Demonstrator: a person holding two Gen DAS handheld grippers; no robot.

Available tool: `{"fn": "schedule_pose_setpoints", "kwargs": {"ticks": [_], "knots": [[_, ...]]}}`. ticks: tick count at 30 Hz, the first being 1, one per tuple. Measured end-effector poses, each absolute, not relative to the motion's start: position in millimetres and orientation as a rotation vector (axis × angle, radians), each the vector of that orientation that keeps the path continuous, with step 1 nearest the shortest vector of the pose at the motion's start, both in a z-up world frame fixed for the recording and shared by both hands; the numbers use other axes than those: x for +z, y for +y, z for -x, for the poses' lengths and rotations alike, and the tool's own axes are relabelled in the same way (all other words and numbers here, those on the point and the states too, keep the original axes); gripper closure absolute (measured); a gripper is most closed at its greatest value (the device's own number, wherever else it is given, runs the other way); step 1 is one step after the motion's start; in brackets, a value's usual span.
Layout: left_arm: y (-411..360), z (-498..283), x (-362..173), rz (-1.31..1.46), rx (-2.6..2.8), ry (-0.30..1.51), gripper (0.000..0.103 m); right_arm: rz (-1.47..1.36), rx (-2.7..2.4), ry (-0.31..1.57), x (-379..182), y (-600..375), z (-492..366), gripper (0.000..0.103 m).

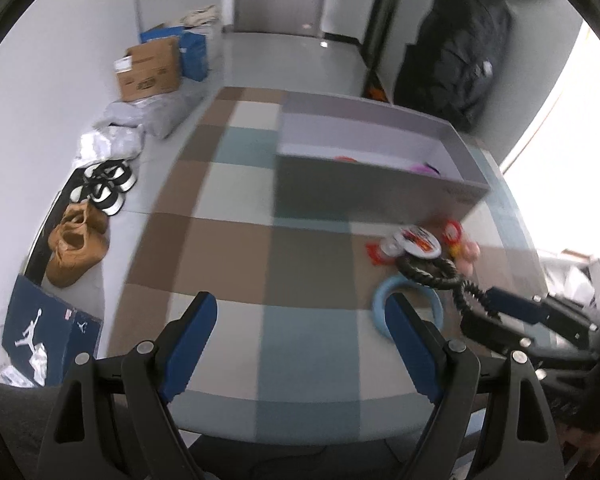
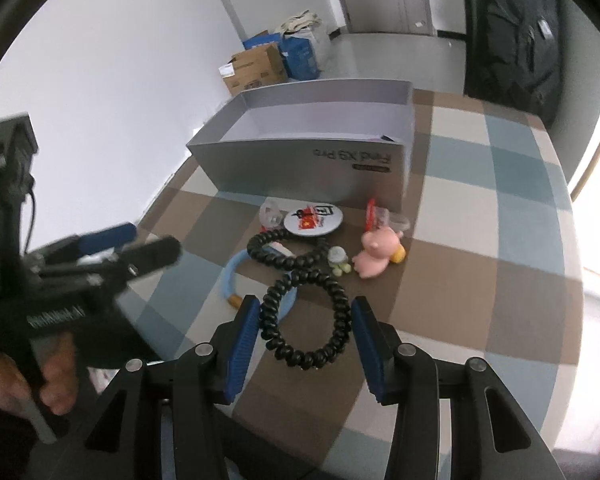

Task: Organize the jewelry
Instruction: 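Grasp the black coil bracelet with the right tool while the left tool grasps the blue ring, then carry the black coil and blue ring into the grey box and open both tools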

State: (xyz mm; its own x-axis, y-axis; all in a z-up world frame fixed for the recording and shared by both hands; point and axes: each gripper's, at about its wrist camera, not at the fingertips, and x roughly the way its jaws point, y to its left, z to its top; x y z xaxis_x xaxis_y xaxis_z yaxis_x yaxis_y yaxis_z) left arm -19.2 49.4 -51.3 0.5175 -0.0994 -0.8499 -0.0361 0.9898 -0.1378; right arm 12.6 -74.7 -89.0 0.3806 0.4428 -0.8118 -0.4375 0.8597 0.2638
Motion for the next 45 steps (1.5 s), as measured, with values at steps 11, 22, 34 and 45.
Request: {"fn": "schedule_pose_setpoints", "kwargs": {"ticks": [11,22,34,45], "knots": [[6,14,-66,0.065,-0.163,1.106,0.02,-0.129,0.504,1.005,-72,-121,-11,0.057],[-17,10,-74,-0.068,-0.139,1.125,0.02,-0.211,0.468,0.953,-57,-147,-16,0.057],[-12,4,-68,0.026,-0.194,1.164,0.046,-0.244,0.458,0.951,-56,-154,-20,0.057],[12,9,-53,0.289,-0.352,1.234,0.046,-0.227,0.464,0.931,-52,-140,-24,0.057]]}}
